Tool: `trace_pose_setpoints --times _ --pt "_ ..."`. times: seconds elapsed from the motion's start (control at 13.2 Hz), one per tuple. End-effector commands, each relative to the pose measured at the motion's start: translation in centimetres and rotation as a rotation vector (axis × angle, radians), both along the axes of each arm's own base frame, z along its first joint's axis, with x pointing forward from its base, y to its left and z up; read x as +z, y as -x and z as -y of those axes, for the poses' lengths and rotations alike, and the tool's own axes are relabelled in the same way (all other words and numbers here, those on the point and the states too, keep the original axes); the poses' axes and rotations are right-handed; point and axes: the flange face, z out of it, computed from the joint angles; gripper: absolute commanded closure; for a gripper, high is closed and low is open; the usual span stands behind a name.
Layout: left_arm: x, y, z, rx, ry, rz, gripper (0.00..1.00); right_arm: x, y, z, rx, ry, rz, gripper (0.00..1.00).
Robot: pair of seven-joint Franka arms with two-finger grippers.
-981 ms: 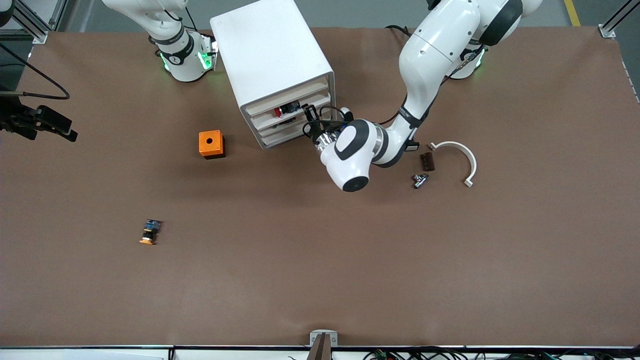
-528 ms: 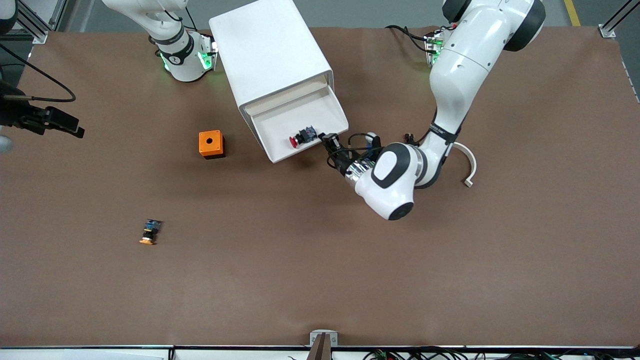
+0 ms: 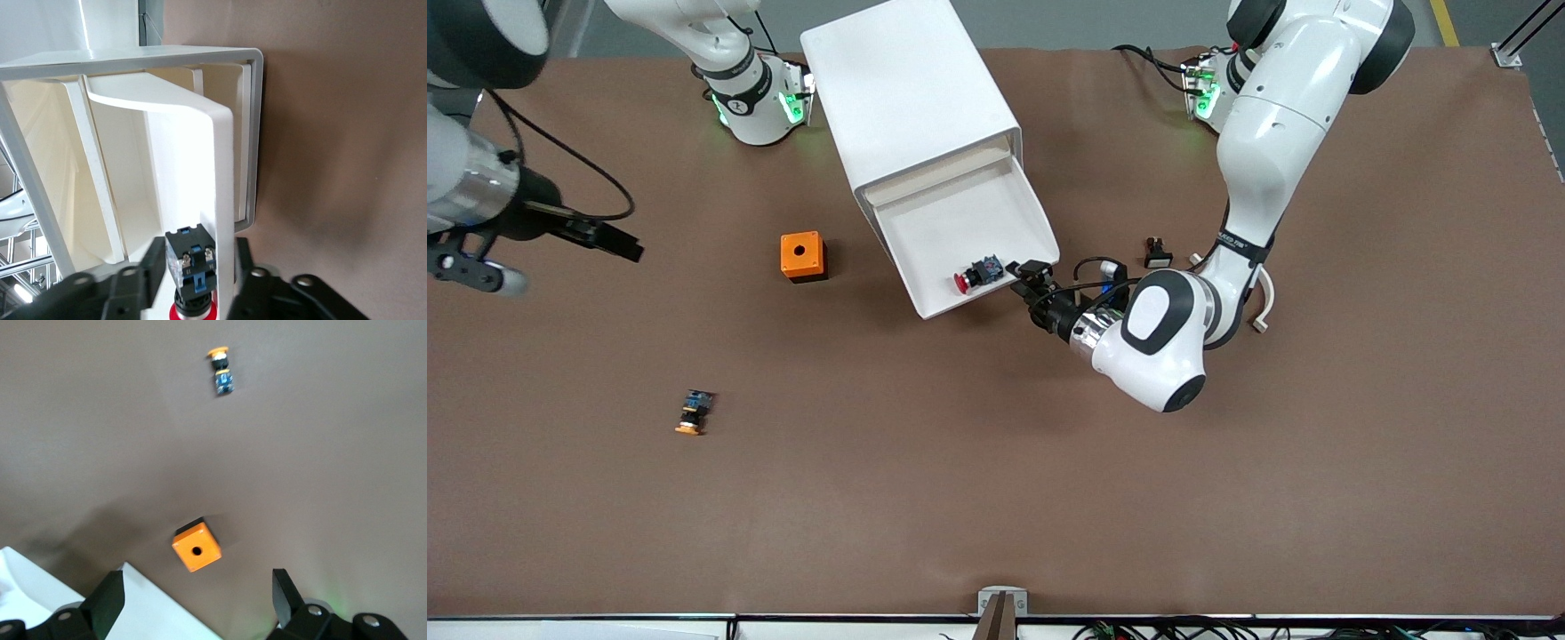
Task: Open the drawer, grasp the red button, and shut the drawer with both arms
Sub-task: 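Release the handle with the left gripper while the right gripper approaches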
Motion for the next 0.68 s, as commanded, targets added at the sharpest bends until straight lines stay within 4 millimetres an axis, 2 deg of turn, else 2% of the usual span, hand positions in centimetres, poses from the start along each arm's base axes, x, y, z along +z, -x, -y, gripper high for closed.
trace_pose_setpoints --times 0.0,0.15,0.3,0.45,0.53,0.6 --pt "1.0 -2.0 -2.3 0.04 0.024 0.011 0.0 -1.9 -1.1 -4.5 -0.177 -0.076 -0.044 0.02" --pt "1.9 -3.9 -5.5 0.054 0.008 0.058 0.0 -4.0 -1.7 -9.6 -0.274 -0.084 -0.044 0.02" --pt "1.9 -5.8 -9.8 0.027 0.006 0.151 0.0 -6.2 -1.5 -14.8 -0.348 -0.061 -0.048 0.02" --pt "1.9 -7.3 -14.6 -0.038 -0.047 0.251 0.0 -8.5 -0.4 -20.2 -0.398 -0.048 -0.065 0.01" --pt "1.7 -7.8 -16.9 -0.068 -0.049 0.283 0.0 -9.5 0.1 -22.3 -0.437 -0.078 -0.064 0.01" --pt "1.6 -7.7 -18.3 -0.138 -0.06 0.308 0.0 -10.8 0.8 -24.3 -0.48 -0.099 -0.057 0.01"
